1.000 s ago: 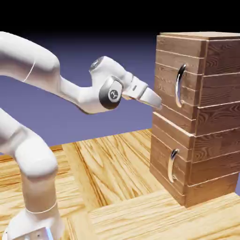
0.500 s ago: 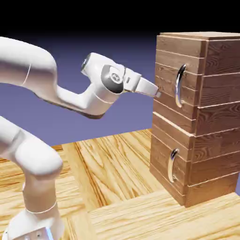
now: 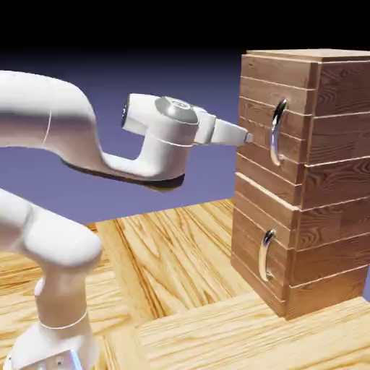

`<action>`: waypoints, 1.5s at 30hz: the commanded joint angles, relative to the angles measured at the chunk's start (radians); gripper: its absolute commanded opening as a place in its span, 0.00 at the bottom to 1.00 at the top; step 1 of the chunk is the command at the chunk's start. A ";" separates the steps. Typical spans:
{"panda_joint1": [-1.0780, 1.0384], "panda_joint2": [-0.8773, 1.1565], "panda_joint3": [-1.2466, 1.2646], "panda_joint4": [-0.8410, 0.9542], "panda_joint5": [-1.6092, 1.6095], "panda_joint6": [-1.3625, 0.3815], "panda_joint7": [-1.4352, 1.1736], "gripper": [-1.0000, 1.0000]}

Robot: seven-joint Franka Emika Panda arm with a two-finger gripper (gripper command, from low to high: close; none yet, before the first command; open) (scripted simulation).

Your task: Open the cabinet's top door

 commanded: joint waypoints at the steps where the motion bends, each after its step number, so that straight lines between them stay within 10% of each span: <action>1: 0.013 -0.006 -0.014 0.005 -0.044 -0.003 0.034 1.00; 23: 0.391 -0.014 -0.347 0.210 -0.781 -0.089 0.604 1.00; 24: 0.391 -0.014 -0.347 0.210 -0.781 -0.089 0.604 0.00; 45: -0.208 0.004 0.331 -0.120 -0.212 -0.406 0.563 0.00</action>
